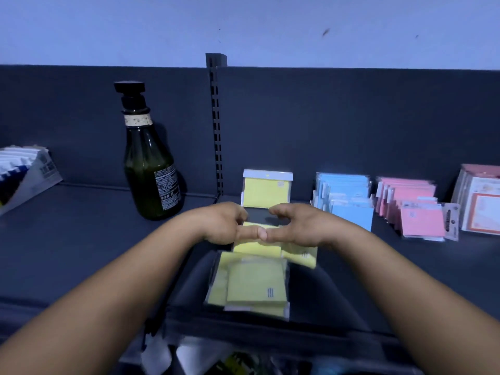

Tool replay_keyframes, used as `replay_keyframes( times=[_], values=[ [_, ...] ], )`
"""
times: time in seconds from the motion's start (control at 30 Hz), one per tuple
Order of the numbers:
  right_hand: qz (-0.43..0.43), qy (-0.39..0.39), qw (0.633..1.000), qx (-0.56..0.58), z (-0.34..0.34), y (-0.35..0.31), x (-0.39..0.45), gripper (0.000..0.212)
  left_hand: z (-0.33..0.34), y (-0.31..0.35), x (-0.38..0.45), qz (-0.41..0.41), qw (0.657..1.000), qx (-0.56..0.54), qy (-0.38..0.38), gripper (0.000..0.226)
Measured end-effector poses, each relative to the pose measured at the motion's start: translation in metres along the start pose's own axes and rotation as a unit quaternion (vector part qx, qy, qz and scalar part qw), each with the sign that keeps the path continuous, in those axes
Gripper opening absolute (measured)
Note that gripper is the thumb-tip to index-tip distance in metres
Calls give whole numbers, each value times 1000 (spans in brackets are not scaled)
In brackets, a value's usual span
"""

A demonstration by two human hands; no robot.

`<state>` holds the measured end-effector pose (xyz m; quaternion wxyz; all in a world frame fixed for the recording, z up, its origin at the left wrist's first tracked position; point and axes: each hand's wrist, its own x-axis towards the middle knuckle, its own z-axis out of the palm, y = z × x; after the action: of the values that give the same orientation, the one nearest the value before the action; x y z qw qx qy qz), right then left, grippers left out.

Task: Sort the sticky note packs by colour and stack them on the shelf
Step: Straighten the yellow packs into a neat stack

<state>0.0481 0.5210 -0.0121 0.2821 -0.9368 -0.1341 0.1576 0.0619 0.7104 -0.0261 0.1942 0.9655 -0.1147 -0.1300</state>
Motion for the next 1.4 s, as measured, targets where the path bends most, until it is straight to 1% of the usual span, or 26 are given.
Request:
replay_keyframes(
  times=[0.03,0.1,0.17,0.23,0.27,0.33,0.4,0.43,0.5,0.57,0.6,0.67,0.7,0.77,0.83,0.9,0.97,1.07,1.17,1.2,1.27,1.33,1.4],
  values=[
    [-5,-19,1000,-14,0,-1,-9,90,0,-1,-7,6,1000,1,-12,71],
    [-16,-54,997,-50,1,-2,-23,98,1,-1,-21,25,999,-3,-35,69],
    [-37,-75,991,-101,7,-5,-32,106,2,-2,-34,28,998,-3,-64,76],
    [-49,-72,985,-151,14,-6,-34,111,6,-2,-43,18,996,6,-91,92],
    [-47,-65,984,-161,16,-6,-35,111,10,-2,-45,14,996,9,-93,99],
    [-38,-47,986,-158,20,-8,-38,107,16,-2,-47,0,998,-6,-70,108],
    [-24,-19,989,-145,22,-10,-41,96,17,-1,-50,-29,999,-20,-33,98],
    [-14,-5,991,-131,23,-10,-43,90,17,0,-53,-48,999,-8,-16,90],
    [4,18,996,-87,25,-10,-47,79,18,3,-59,-76,997,12,6,85],
    [11,36,998,-52,28,-8,-49,70,18,3,-62,-78,997,-7,19,81],
    [11,41,998,-38,28,-7,-49,64,18,1,-63,-75,997,-23,25,74],
    [9,45,999,-7,28,-4,-48,52,15,-4,-65,-60,995,-80,30,53],
    [9,47,999,11,28,-3,-48,47,14,-6,-66,-51,990,-131,27,41],
    [16,55,997,49,26,2,-46,41,11,-11,-66,-38,968,-246,19,20],
    [27,68,994,84,24,6,-43,39,9,-14,-66,-39,945,-323,19,10],
    [36,75,990,113,22,10,-41,36,8,-16,-65,-47,926,-373,26,10],
    [38,66,990,121,22,12,-42,33,8,-17,-63,-49,912,-404,43,11],
    [29,66,990,125,23,17,-40,27,7,-15,-58,-36,916,-388,95,11],
    [6,94,982,167,23,18,-36,10,4,-10,-52,-8,909,-390,146,15],
    [2,109,978,180,23,18,-34,8,3,-9,-49,-1,905,-393,162,15],
    [1,140,969,203,23,19,-28,15,2,-5,-44,9,897,-397,194,14],
    [0,168,963,210,21,20,-22,16,2,-2,-36,11,878,-421,227,11],
    [-1,197,956,219,17,20,-15,20,0,-1,-29,1,862,-447,239,10]
  ],
)
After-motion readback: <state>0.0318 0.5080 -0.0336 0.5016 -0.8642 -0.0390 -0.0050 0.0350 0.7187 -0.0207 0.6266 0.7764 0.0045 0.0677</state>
